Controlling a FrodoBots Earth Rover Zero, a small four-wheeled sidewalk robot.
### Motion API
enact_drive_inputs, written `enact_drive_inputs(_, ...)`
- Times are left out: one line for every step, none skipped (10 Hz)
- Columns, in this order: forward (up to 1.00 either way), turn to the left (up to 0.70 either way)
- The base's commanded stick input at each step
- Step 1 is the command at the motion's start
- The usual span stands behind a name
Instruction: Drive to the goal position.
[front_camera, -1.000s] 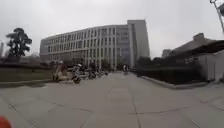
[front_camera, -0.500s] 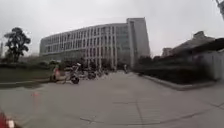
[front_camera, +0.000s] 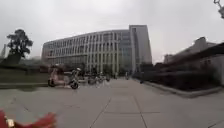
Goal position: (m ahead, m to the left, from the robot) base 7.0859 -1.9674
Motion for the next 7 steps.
enact_drive_inputs(0.7,-0.01)
enact_drive_inputs(0.7,-0.01)
enact_drive_inputs(0.7,-0.01)
enact_drive_inputs(0.7,-0.01)
enact_drive_inputs(0.7,-0.01)
enact_drive_inputs(0.7,-0.01)
enact_drive_inputs(0.7,-0.01)
